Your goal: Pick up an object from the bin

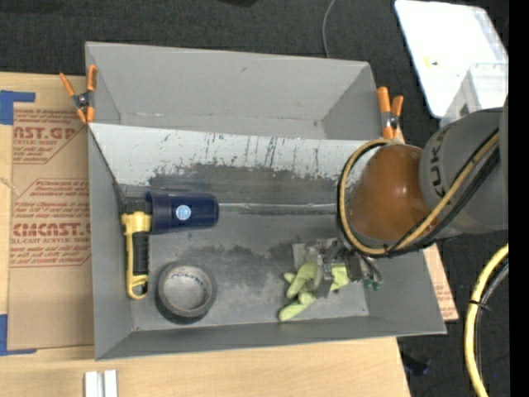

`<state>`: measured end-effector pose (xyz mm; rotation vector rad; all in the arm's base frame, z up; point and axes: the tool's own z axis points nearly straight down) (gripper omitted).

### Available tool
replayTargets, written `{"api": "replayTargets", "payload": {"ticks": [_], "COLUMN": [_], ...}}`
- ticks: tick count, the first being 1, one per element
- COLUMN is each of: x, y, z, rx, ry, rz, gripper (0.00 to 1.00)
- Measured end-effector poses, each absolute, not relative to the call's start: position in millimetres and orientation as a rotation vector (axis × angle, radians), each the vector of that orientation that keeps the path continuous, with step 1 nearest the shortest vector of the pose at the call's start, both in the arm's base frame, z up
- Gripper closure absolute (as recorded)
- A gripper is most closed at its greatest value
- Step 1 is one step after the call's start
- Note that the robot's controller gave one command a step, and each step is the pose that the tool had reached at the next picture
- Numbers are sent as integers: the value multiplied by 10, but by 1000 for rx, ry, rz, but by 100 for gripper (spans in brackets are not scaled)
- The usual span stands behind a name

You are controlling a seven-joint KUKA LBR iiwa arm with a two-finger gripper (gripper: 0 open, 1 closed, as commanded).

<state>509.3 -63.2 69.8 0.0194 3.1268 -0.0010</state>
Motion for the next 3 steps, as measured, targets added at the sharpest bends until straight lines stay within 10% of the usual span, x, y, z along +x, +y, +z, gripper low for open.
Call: {"api": "replayTargets", "payload": {"ticks": [1,2,3], "x": [5054,5060,5016], "y": [-568,-586,-615], "z": [1274,1233,1744], "rx": [24,36,8], "ry": [3133,3125,3134], "rz": [1,0,1], "gripper": [100,100,100]}}
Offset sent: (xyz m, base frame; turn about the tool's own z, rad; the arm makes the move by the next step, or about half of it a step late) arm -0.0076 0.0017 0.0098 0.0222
